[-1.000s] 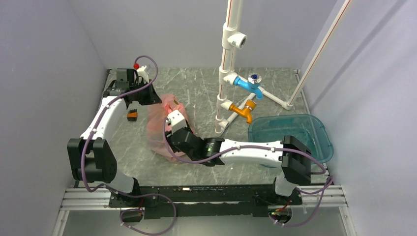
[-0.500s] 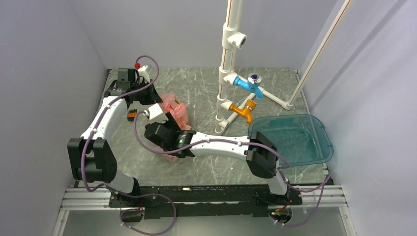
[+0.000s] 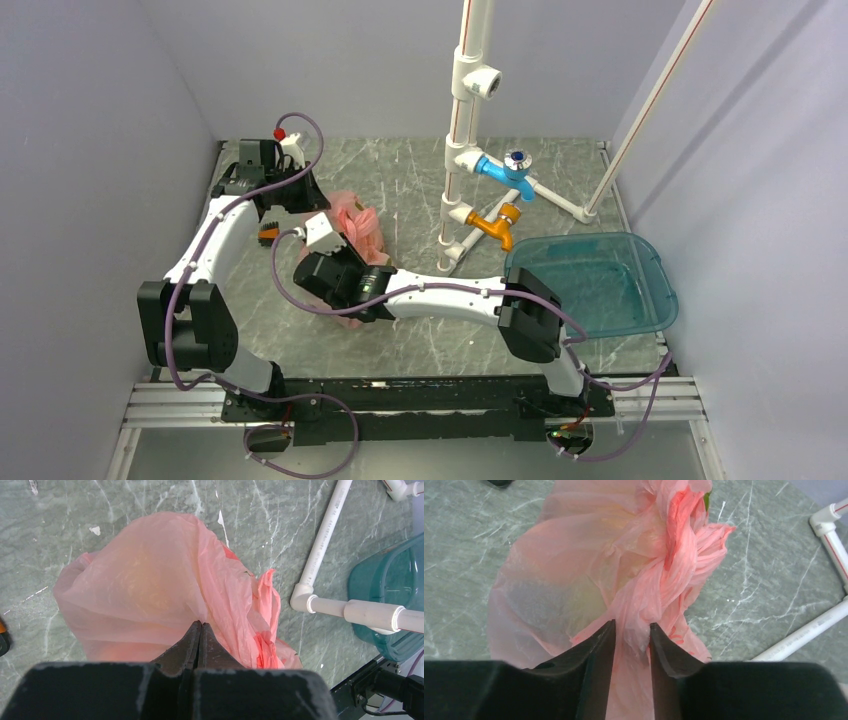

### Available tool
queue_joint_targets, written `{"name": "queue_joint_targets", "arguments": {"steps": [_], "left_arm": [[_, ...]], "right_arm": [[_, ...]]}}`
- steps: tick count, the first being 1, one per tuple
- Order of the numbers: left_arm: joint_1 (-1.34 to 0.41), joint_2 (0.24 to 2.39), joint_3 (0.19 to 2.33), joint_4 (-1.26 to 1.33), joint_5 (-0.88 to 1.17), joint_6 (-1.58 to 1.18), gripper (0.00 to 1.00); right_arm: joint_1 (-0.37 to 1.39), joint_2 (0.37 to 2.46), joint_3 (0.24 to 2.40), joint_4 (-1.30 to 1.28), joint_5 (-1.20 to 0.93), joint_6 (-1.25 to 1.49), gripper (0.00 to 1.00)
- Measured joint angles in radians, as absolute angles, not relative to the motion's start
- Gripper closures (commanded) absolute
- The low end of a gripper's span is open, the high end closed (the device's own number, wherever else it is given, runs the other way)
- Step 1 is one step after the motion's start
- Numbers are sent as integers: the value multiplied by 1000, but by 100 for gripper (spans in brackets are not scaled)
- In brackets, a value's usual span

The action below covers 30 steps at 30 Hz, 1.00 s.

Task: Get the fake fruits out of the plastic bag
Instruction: Untie the plastic bag at the center of the board.

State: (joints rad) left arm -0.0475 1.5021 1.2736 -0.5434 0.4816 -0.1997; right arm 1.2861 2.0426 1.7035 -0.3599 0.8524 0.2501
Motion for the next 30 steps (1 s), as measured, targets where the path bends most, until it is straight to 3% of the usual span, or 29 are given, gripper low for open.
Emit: {"name": "queue_joint_targets", "arguments": {"steps": [3, 7, 20, 28, 30], "left_arm": [[-47, 1502, 1274, -544, 480, -200, 100], [-47, 1502, 1274, -547, 464, -200, 100], [54, 1475, 1262, -556, 474, -226, 100], [68, 1475, 1256, -540, 479, -224, 100], [68, 1474, 1249, -536, 477, -219, 94]], "right_arm": [[1286, 2043, 1705, -366, 861, 256, 100], [1292, 1993, 1610, -319, 843, 262, 100], [1339, 1534, 1063, -65, 731, 350, 100], [1345, 1478, 820, 77, 609, 426, 100], [1345, 1477, 819, 91, 600, 430, 100]]}}
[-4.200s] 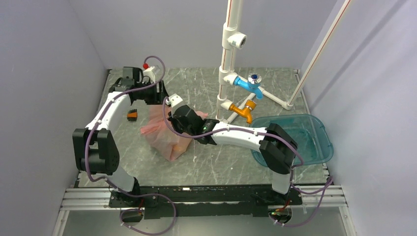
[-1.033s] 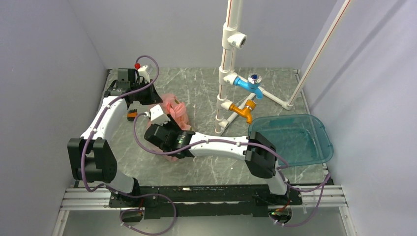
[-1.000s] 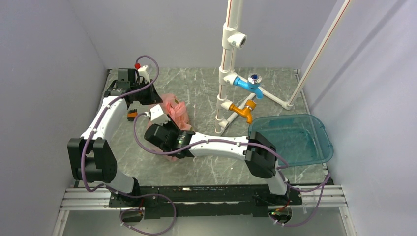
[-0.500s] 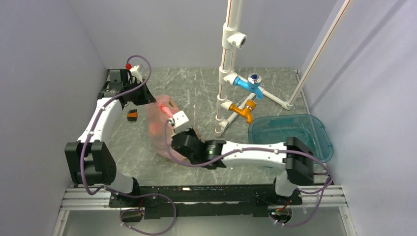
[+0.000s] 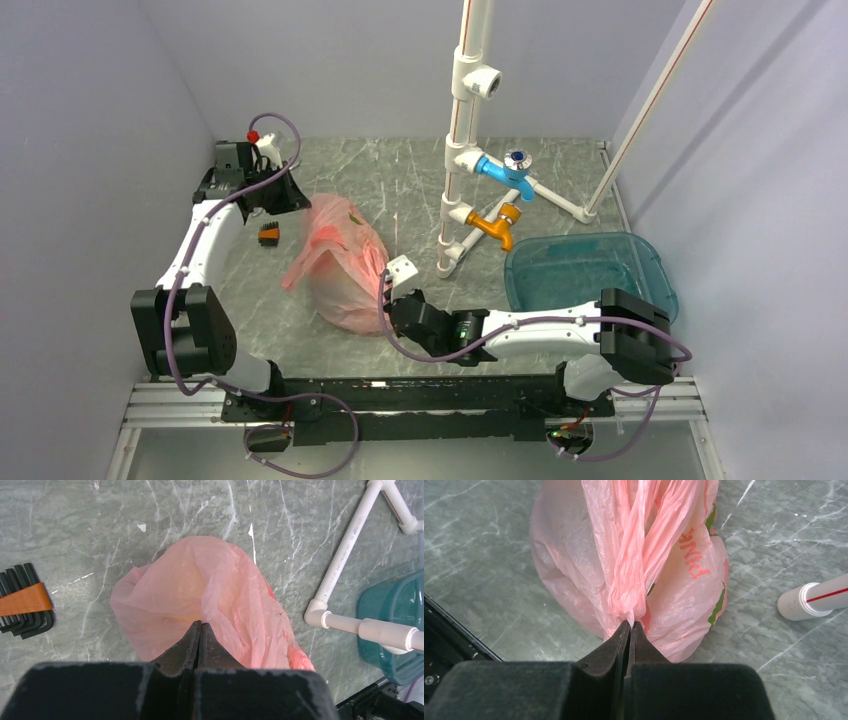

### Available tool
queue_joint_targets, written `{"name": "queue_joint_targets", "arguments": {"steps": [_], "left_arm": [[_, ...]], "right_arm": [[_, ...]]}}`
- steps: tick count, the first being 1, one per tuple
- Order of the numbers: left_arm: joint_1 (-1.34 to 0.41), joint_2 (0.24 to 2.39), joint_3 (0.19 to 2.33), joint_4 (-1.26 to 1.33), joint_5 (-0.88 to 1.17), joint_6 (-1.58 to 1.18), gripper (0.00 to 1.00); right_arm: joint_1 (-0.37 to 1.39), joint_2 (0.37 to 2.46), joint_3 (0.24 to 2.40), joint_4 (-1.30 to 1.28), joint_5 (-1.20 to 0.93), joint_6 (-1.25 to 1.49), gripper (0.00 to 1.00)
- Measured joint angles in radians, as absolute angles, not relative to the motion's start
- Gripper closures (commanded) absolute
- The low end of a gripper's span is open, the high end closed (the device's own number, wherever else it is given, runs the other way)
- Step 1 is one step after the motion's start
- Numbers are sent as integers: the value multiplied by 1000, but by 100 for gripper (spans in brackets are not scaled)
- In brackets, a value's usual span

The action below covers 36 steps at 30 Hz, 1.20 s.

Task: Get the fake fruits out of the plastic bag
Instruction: Untie the plastic bag at the center of the board, then adjust the plastic bag at the center of the board.

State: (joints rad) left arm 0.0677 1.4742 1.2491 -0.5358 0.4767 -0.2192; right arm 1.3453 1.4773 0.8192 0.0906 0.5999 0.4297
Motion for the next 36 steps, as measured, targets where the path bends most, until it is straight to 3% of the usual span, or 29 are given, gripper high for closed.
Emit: {"name": "queue_joint_targets", "arguments": {"steps": [9, 15, 20, 25, 36], "left_arm": [[21, 1441, 1230, -537, 356, -132, 43], [-131, 1235, 1131, -497, 128, -45, 2], [-157, 974, 1031, -484, 40, -64, 2], [-156, 846, 972, -574, 49, -110, 1], [-156, 973, 835, -725, 64, -113, 3]], "right_arm": [[1348, 1478, 883, 92, 595, 431, 100], [1348, 1475, 884, 80, 597, 437, 100], [1348, 1431, 876, 76, 595, 438, 100], [1344, 1373, 848, 112, 582, 428, 100], [1340, 1355, 790, 147, 548, 412, 100]]}}
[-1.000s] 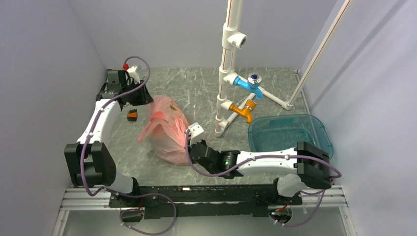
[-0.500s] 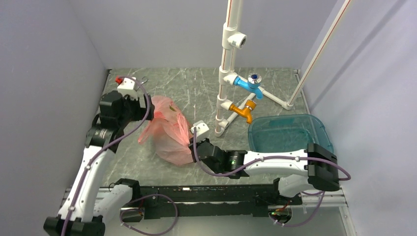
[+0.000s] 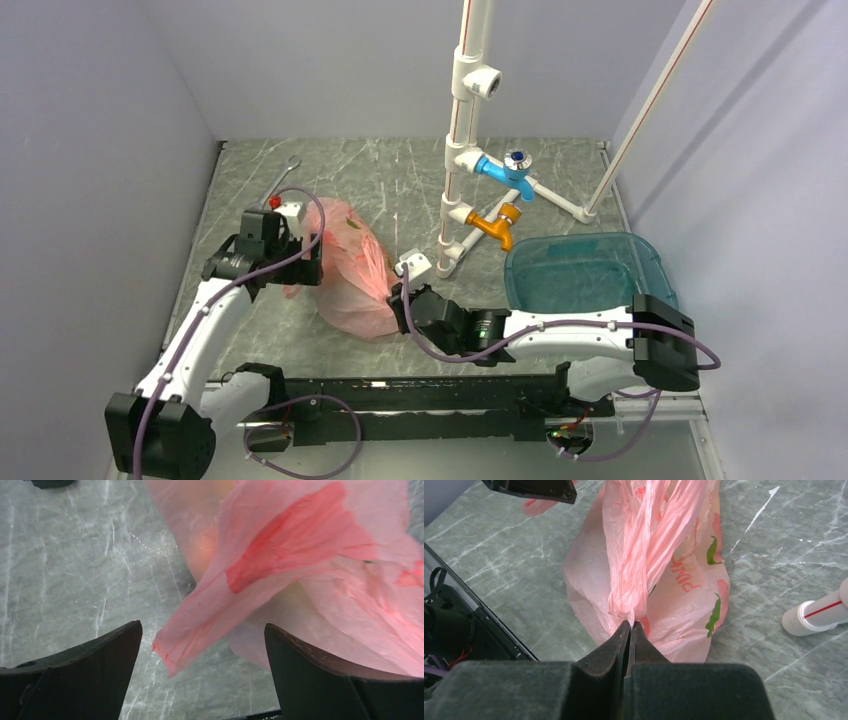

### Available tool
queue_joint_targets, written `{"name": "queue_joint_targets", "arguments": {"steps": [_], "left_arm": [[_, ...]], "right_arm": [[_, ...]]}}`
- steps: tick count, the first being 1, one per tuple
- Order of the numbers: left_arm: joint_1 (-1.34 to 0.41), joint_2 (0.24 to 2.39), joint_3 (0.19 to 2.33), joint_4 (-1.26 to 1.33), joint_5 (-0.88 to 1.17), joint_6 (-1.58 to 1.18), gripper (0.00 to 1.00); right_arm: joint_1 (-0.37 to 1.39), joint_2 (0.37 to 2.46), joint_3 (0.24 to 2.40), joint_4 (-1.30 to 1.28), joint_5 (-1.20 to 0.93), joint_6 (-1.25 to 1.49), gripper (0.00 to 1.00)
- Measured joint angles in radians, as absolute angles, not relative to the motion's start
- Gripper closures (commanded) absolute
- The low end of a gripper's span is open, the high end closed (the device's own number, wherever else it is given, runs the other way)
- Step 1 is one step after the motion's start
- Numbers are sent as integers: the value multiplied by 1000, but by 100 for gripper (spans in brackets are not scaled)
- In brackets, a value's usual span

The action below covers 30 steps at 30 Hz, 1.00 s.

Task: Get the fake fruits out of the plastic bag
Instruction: Adjust the plastic bag at the center of the board.

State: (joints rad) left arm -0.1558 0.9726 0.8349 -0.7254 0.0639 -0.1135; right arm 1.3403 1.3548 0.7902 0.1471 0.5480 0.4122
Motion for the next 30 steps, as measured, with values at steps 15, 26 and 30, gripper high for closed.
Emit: {"name": "queue_joint_targets", "arguments": {"steps": [15, 26, 30], "left_arm": [[-81, 986, 950, -685, -18, -89, 100], [-63, 714, 802, -456, -22, -40, 100], [-63, 700, 784, -434, -22, -34, 100]], "right_arm": [[1336, 1233, 678, 196, 539, 441, 100], [1335, 1221, 594, 156, 490, 447, 41], [1334, 1218, 613, 103, 498, 456, 12]]}}
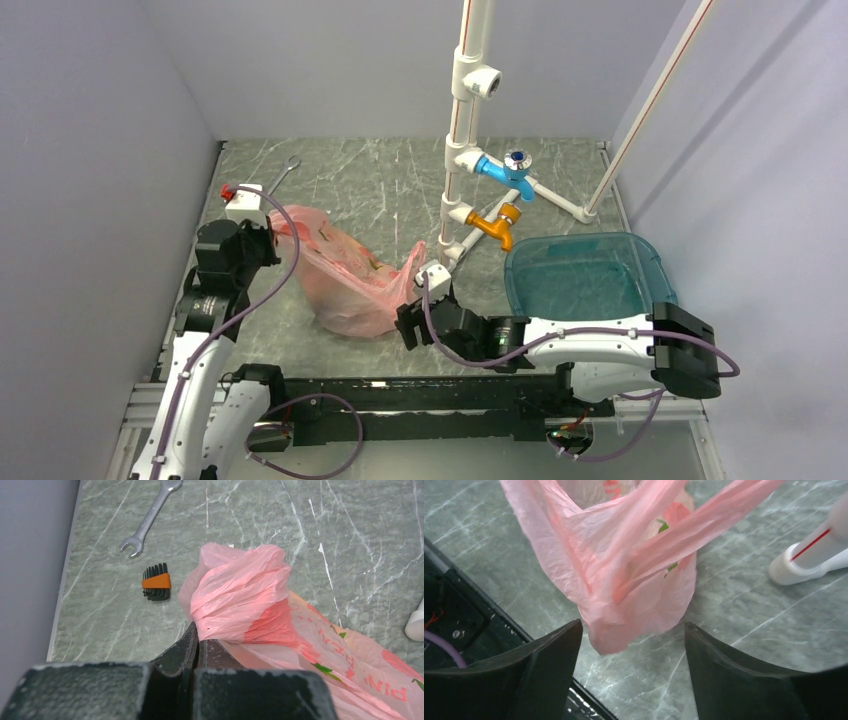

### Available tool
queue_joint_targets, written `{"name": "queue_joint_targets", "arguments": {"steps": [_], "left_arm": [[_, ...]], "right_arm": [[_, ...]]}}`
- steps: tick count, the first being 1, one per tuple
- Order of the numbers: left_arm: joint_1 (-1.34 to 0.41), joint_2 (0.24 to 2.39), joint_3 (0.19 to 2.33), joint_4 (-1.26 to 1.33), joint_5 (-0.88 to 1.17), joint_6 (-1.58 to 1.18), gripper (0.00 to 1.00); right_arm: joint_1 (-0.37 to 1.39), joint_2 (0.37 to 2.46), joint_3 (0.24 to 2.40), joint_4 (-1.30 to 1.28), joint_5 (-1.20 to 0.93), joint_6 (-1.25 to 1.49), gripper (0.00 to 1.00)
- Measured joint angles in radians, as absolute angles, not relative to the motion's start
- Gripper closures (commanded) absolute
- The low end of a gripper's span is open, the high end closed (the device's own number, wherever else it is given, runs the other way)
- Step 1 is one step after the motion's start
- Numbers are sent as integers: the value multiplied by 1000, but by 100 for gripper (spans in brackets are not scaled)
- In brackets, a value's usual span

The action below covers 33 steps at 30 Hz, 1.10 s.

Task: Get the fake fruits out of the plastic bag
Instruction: Adjust the plastic bag at the center of the board.

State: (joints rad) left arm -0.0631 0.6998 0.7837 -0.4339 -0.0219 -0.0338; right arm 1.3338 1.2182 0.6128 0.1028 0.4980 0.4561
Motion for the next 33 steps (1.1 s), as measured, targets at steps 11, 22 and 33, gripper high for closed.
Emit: {"name": "queue_joint_targets", "arguments": {"steps": [11, 22, 33], "left_arm": [[-63, 699, 784, -409, 0, -19, 100], [-64, 671, 783, -408, 2, -19, 100], [-64, 666, 783, -408, 2, -19, 100]], "right_arm": [[1328, 1350, 1065, -265, 913, 935, 1], [1304, 1514, 1205, -576, 1060, 1258, 8], [1168, 1548, 1048, -162, 828, 791, 76]]}}
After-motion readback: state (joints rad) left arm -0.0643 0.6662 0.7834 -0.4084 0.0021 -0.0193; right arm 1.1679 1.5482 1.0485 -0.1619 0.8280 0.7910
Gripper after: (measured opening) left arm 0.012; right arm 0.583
